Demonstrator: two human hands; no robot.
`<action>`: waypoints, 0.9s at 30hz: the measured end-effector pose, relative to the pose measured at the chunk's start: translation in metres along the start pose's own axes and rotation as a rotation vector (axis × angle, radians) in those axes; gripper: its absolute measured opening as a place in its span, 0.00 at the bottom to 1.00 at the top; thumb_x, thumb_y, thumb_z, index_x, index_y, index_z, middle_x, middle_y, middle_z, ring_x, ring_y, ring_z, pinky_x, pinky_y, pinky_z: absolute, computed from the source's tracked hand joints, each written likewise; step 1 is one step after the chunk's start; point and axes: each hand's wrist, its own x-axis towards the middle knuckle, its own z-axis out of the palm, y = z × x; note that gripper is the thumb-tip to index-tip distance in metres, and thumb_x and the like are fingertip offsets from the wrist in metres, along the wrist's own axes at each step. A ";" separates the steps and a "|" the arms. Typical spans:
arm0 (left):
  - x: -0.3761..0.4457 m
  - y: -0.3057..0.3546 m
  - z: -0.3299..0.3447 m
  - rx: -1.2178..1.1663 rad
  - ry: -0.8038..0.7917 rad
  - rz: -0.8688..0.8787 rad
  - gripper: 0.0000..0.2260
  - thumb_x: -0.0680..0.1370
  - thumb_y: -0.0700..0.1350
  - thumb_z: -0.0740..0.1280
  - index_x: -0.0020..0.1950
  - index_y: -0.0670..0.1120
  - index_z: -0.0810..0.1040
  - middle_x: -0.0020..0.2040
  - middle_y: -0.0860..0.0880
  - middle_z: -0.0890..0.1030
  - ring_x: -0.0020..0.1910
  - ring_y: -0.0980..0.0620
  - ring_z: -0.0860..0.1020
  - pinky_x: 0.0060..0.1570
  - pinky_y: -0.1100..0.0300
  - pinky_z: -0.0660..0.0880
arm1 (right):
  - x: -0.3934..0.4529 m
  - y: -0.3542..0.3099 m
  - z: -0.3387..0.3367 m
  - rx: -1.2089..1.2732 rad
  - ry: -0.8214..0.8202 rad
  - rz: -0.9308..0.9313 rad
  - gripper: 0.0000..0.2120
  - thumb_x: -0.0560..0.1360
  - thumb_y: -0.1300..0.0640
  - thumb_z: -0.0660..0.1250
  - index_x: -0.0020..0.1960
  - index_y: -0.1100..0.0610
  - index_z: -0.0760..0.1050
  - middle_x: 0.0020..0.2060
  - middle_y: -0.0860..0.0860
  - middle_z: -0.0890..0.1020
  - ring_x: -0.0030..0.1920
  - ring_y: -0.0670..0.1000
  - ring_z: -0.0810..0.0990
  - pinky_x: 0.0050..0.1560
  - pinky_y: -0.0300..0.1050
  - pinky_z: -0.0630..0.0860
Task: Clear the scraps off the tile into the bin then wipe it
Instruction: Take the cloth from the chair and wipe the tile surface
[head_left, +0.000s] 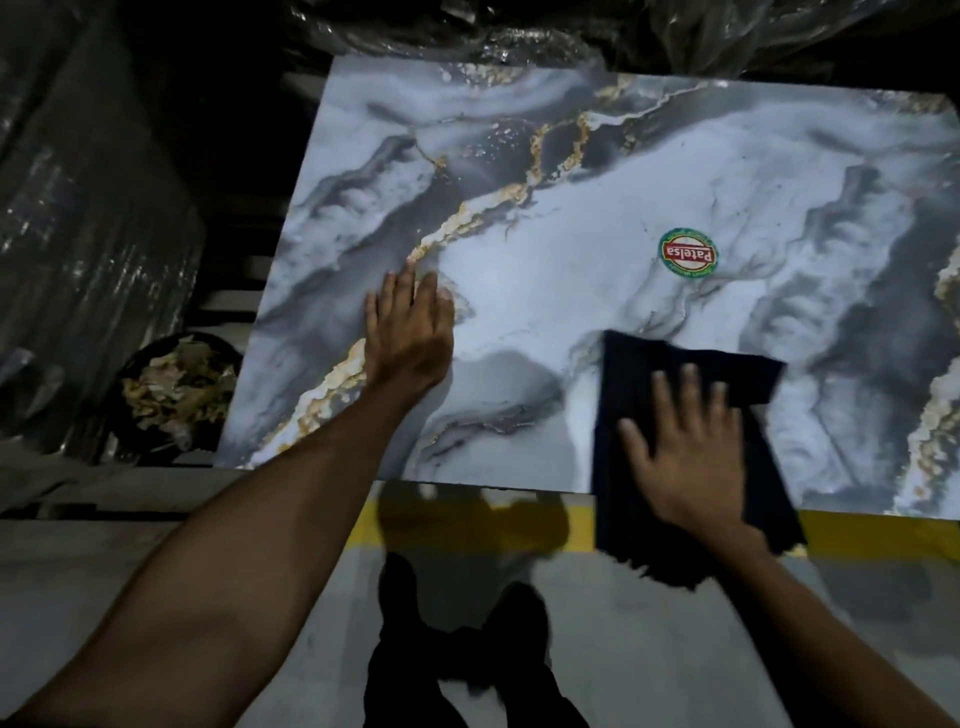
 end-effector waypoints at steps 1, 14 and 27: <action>-0.001 -0.002 -0.001 -0.041 -0.004 0.019 0.28 0.79 0.54 0.47 0.69 0.42 0.73 0.72 0.38 0.70 0.73 0.39 0.66 0.73 0.43 0.58 | 0.010 0.011 -0.006 0.008 -0.037 0.099 0.38 0.75 0.32 0.45 0.78 0.51 0.58 0.78 0.58 0.55 0.76 0.68 0.54 0.73 0.68 0.53; -0.005 -0.133 -0.039 0.240 -0.080 0.179 0.30 0.79 0.58 0.49 0.75 0.42 0.64 0.76 0.39 0.63 0.76 0.39 0.60 0.74 0.43 0.55 | 0.058 -0.201 -0.008 -0.031 -0.062 -0.124 0.35 0.76 0.29 0.43 0.79 0.42 0.44 0.79 0.53 0.44 0.77 0.68 0.42 0.68 0.76 0.39; -0.004 -0.130 -0.033 0.127 -0.019 0.121 0.24 0.81 0.53 0.46 0.75 0.47 0.63 0.77 0.45 0.62 0.77 0.43 0.58 0.74 0.49 0.49 | 0.027 -0.101 -0.002 0.051 -0.017 0.278 0.33 0.77 0.39 0.43 0.78 0.52 0.58 0.78 0.57 0.56 0.76 0.69 0.54 0.73 0.69 0.52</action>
